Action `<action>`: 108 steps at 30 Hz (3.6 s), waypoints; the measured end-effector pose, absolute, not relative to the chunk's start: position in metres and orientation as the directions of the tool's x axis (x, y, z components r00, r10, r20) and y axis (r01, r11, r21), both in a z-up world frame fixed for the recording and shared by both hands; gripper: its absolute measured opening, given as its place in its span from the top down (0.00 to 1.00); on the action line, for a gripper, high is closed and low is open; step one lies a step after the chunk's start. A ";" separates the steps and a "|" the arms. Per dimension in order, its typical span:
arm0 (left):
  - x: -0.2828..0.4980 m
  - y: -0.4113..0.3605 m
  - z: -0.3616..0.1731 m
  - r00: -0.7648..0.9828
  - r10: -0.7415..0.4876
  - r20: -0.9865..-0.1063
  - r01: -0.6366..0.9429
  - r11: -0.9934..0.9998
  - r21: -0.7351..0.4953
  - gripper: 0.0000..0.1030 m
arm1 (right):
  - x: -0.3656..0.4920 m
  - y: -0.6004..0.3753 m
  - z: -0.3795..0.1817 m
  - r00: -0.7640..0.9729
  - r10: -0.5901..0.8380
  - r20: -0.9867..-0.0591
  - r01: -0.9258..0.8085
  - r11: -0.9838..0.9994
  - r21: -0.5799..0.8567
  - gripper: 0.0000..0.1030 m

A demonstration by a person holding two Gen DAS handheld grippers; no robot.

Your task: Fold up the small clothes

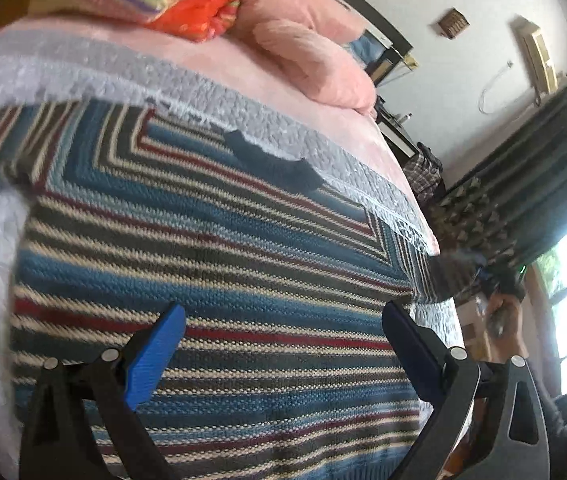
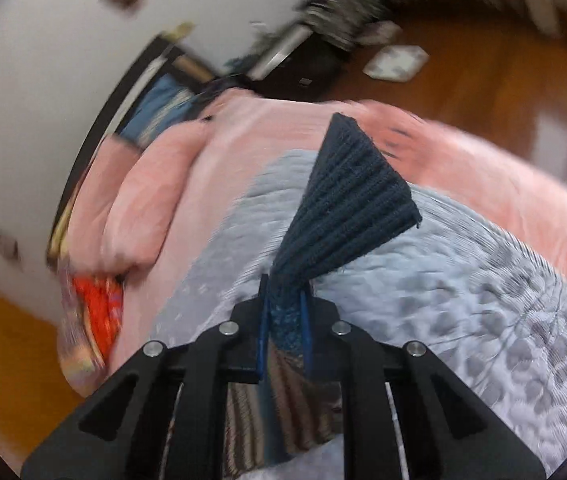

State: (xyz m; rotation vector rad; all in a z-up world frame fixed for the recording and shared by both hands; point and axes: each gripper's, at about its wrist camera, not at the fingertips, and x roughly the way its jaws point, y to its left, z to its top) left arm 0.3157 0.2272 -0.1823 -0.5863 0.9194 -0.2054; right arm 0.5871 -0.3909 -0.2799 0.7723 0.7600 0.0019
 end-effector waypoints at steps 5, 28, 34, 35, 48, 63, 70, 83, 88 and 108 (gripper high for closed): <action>0.317 0.232 -0.160 0.594 -0.426 -0.682 -0.054 0.825 -0.562 0.04 | 0.579 -0.303 -0.223 0.743 0.296 -0.600 0.115 0.826 0.551 0.89; 0.401 0.211 -0.173 0.492 -0.565 -0.663 0.006 0.763 -0.646 0.04 | 0.537 0.043 -0.337 0.598 0.103 -0.795 -0.291 0.952 -0.095 0.83; 0.443 0.198 -0.212 0.426 -0.697 -0.577 -0.079 0.606 -0.791 0.04 | 0.499 0.053 -0.355 0.593 0.125 -0.795 -0.360 0.924 -0.124 0.65; 0.447 0.196 -0.218 0.417 -0.716 -0.561 -0.091 0.581 -0.809 0.04 | 0.493 0.046 -0.350 0.593 0.139 -0.793 -0.334 0.939 -0.086 0.64; 0.507 0.152 -0.309 0.340 -0.757 -0.558 -0.315 0.468 -0.826 0.05 | 0.409 -0.006 -0.368 0.612 0.364 -0.702 -0.092 0.915 0.394 0.55; 0.539 0.150 -0.234 0.331 -0.687 -0.646 -0.163 0.633 -0.757 0.93 | 0.408 0.006 -0.372 0.616 0.415 -0.670 -0.135 0.893 0.430 0.55; 0.546 0.200 -0.143 0.392 -0.656 -0.645 -0.060 0.681 -0.730 0.93 | 0.409 0.013 -0.371 0.609 0.432 -0.665 -0.162 0.888 0.430 0.55; 0.513 0.306 -0.156 0.395 -0.552 -0.734 -0.131 0.757 -0.640 0.93 | 0.410 0.011 -0.373 0.604 0.442 -0.663 -0.166 0.883 0.439 0.55; 0.501 0.335 -0.212 0.362 -0.528 -0.769 -0.216 0.754 -0.620 0.93 | 0.411 0.012 -0.373 0.604 0.444 -0.662 -0.162 0.881 0.444 0.55; 0.489 0.307 -0.264 0.345 -0.449 -0.824 -0.270 0.793 -0.545 0.61 | 0.411 0.013 -0.374 0.598 0.460 -0.656 -0.166 0.872 0.460 0.55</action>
